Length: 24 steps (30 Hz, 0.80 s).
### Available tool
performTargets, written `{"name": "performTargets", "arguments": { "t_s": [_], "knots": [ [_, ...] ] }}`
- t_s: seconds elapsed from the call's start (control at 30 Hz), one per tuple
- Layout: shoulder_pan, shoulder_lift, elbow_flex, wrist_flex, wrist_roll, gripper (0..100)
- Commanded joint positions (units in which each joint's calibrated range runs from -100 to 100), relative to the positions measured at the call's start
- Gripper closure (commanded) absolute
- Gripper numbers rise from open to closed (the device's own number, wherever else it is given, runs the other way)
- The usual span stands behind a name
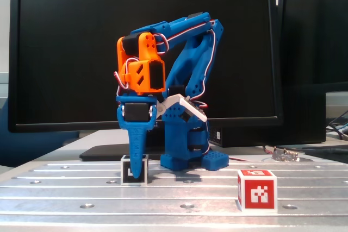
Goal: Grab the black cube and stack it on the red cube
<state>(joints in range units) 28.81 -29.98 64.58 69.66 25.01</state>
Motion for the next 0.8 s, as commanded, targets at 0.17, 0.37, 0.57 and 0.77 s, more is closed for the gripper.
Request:
{"name": "performTargets", "arguments": {
  "t_s": [0.17,0.37,0.57,0.77],
  "knots": [
    [0.09,-0.01,-0.22,-0.19,0.35,84],
    [0.09,0.07,-0.22,-0.19,0.35,84],
    [0.24,-0.51,-0.59,-0.19,0.35,85],
    [0.09,-0.6,-1.31,-0.02,0.3,85]
  ]
}}
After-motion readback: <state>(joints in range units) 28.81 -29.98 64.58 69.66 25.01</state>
